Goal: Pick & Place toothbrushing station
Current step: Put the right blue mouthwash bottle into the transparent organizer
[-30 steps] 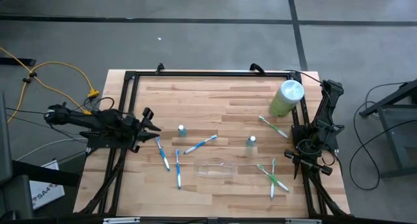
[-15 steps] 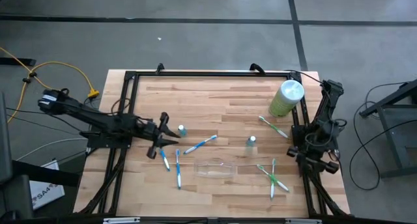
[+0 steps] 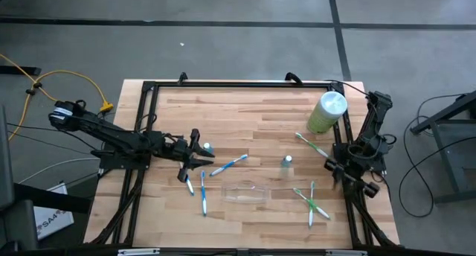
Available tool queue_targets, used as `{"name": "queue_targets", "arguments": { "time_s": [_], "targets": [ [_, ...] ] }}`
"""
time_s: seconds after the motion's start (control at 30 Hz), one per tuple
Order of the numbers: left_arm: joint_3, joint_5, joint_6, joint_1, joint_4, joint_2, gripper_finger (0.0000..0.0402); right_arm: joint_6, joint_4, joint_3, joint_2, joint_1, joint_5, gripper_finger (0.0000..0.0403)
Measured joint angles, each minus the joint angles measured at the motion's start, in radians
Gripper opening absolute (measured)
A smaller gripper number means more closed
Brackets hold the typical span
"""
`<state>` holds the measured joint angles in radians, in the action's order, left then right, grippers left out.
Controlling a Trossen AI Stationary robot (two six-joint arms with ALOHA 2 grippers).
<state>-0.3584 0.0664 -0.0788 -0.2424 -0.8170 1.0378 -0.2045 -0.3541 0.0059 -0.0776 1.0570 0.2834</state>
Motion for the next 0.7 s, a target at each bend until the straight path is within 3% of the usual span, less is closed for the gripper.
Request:
{"name": "queue_targets", "arguments": {
  "time_s": [0.13,0.37,0.57,0.7],
  "targets": [
    [-0.019,0.019,0.003,0.003,0.036,-0.001,0.0088,-0.002,-0.003,0.000,0.000,-0.029,0.173,0.0148],
    [-0.156,0.019,0.033,0.024,0.261,-0.001,0.0088,0.019,-0.055,0.090,-0.088,-0.092,0.147,0.0148],
    [-0.232,0.024,0.064,0.025,0.406,-0.002,0.0088,0.099,-0.013,0.267,-0.323,-0.149,0.138,0.0148],
    [-0.232,0.047,0.050,0.024,0.461,-0.002,0.0088,0.096,0.164,0.417,-0.513,-0.207,0.208,0.0148]
  ]
}}
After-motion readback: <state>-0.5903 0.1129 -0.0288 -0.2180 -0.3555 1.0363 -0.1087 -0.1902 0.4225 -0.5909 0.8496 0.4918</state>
